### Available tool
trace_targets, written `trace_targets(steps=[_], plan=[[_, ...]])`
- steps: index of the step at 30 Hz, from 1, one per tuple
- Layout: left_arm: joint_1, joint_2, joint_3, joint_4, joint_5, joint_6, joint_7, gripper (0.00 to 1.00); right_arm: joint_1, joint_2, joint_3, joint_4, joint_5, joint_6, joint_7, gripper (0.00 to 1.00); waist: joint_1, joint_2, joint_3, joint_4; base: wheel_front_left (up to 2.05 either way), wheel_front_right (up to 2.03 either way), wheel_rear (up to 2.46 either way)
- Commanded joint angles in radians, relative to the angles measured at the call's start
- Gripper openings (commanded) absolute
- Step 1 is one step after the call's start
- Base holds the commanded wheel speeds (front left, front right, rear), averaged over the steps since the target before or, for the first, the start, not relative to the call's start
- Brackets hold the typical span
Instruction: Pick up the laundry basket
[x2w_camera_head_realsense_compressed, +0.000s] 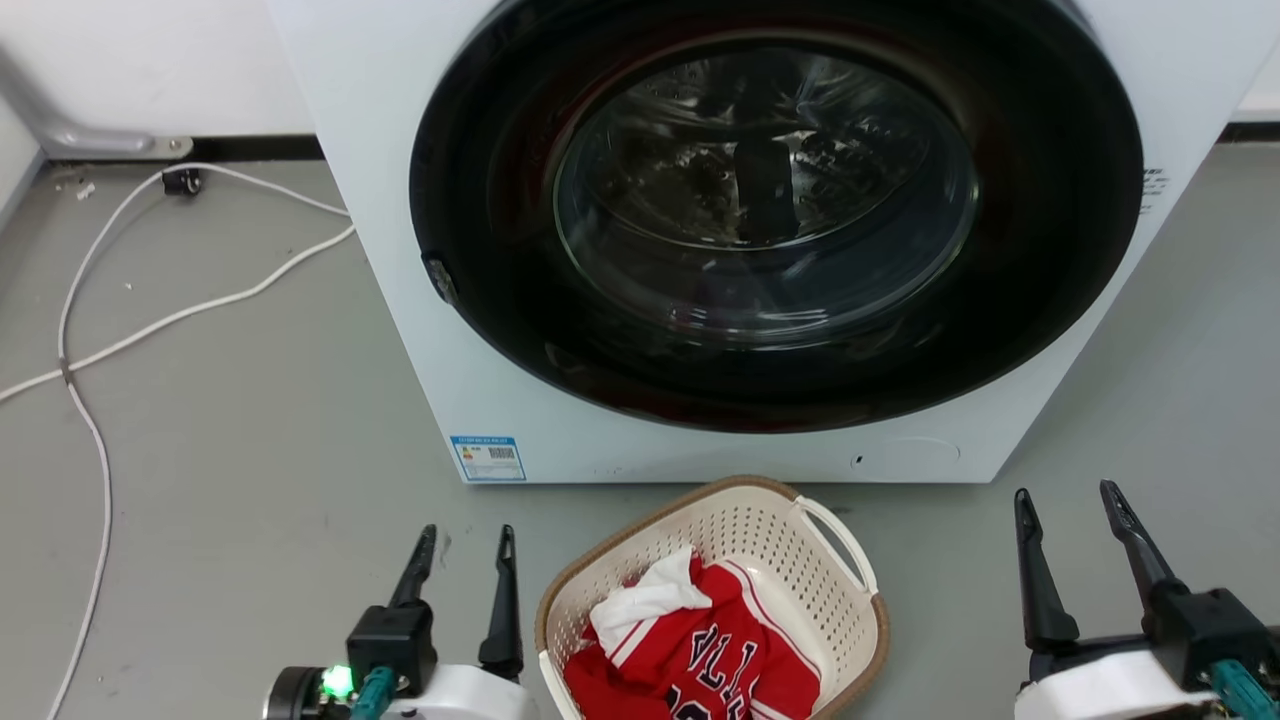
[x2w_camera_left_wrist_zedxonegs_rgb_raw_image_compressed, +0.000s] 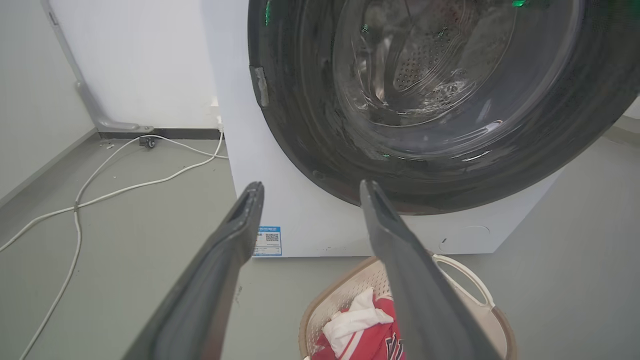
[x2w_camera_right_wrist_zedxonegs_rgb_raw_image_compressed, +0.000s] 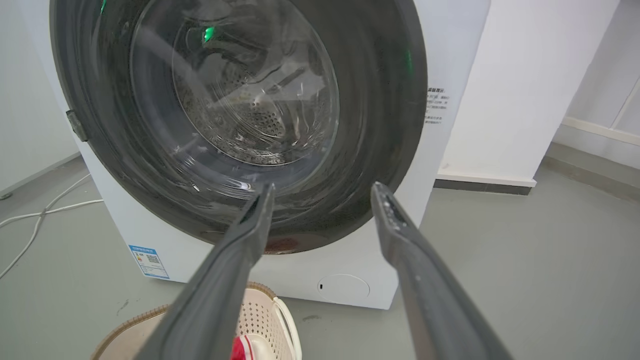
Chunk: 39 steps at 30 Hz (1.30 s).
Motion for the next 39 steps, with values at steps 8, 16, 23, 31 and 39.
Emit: trace_targets(steps=[8,16,23,31,39], plan=[[-0.087,0.002,-0.082,0.146,-0.076,-0.009,-0.003,1.0,-0.142,-0.002,-0.031,0.151,-0.129,0.0,-0.002,1.0,0.0,0.0,0.122,0.02,0.0,0.0,0.0],[-0.174,0.002,-0.152,0.291,-0.15,-0.029,-0.003,1.0,-0.271,-0.039,-0.008,0.315,-0.199,0.0,-0.002,1.0,0.0,0.0,0.245,0.034,0.0,0.0,0.0],[-0.282,0.002,-0.233,0.471,-0.265,-0.064,-0.003,1.0,-0.433,-0.106,0.071,0.529,-0.23,0.0,-0.002,1.0,0.0,0.0,0.377,0.041,0.0,0.0,0.0],[-0.378,0.001,-0.307,0.61,-0.371,-0.09,-0.003,1.0,-0.585,-0.146,0.139,0.731,-0.259,0.0,-0.002,1.0,0.0,0.0,0.474,0.044,0.0,0.0,0.0],[-0.476,0.001,-0.396,0.685,-0.474,-0.102,-0.003,1.0,-0.771,-0.164,0.201,0.927,-0.289,0.0,-0.002,1.0,0.0,0.0,0.58,0.059,0.0,0.0,0.0]])
